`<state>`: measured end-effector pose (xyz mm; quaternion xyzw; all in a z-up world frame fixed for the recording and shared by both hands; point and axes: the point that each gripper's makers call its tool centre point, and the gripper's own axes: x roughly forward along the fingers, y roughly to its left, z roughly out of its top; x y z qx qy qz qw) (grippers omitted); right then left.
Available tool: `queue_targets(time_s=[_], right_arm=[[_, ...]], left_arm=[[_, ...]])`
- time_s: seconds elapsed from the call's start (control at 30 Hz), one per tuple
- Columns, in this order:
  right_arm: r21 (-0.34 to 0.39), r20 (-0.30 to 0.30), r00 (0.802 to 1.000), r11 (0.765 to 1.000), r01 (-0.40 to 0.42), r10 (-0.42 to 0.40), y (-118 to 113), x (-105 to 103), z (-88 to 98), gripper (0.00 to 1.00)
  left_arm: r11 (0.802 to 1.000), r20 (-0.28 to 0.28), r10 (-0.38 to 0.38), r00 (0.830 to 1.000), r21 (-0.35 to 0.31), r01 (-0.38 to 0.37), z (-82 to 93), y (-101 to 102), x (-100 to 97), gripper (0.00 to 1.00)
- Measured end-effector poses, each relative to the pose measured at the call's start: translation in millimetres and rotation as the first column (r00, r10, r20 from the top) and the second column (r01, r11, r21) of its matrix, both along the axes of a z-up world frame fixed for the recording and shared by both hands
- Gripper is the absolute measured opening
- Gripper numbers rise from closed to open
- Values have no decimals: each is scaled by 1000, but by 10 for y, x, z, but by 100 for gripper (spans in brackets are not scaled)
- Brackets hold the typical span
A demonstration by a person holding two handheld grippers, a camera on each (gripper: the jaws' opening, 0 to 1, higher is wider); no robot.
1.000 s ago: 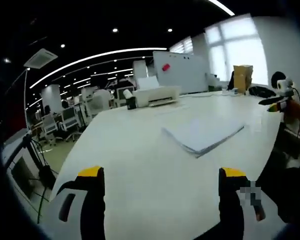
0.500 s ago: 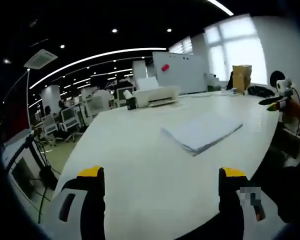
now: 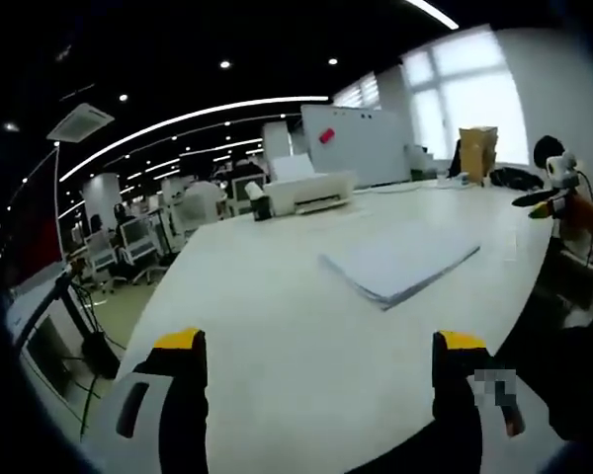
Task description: Organize the stack of printing papers by aligning and flattening the scattered papers on the table
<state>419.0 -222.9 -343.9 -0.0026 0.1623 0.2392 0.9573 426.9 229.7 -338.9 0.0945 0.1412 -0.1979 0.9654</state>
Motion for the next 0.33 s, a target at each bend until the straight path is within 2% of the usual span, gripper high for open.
queue_targets(time_s=[0.23, 0.33], right_arm=[[7, -3, 1000, 1000, 8, -8, -18, 12, -12, 90], [11, -2, 1000, 1000, 9, -9, -17, 16, -9, 90]], left_arm=[[1000, -6, -5, 1000, -10, 4, -18, -41, -12, 97], [1000, -10, -8, 1000, 8, 8, -34, -48, -14, 97]])
